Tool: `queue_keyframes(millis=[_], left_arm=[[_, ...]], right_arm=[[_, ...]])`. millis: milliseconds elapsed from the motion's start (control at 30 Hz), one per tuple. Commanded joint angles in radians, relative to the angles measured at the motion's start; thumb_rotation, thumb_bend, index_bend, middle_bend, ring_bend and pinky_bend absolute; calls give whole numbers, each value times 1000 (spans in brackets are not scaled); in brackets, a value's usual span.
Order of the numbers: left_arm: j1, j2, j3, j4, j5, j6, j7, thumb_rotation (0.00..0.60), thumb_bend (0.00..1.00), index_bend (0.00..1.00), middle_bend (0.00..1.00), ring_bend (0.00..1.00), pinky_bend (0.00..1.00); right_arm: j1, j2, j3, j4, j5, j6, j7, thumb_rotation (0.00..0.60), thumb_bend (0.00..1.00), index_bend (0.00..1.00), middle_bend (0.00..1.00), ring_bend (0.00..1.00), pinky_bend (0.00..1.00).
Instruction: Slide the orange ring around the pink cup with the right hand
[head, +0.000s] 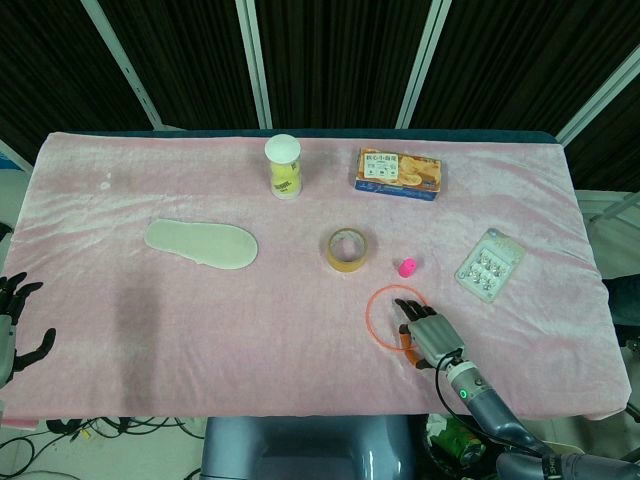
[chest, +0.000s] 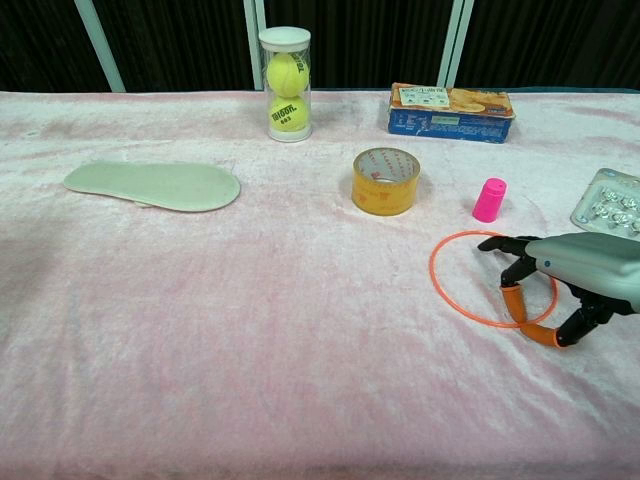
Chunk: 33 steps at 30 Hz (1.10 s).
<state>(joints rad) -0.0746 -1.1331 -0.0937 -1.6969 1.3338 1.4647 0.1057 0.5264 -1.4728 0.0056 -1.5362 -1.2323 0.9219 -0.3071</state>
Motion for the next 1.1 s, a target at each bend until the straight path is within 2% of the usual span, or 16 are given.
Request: queue_keyframes(millis=[33,500,1100], left_arm=[[0,0,0,0,0,0,0,600,336,195,70,0,0],[0,0,0,-1,-1,0,1,600,337,196,69,0,0],[0,0,0,-2,1,1,0,600,336,196,69,0,0]], right_arm=[[0,0,1,-1,-2,3,3,600,390,637,0,46,160],[1,23,2,-18,-29,4,38,600,414,646,0,46,160],[15,139,34,-117,-2,16,10,600,415,647,0,46,160]])
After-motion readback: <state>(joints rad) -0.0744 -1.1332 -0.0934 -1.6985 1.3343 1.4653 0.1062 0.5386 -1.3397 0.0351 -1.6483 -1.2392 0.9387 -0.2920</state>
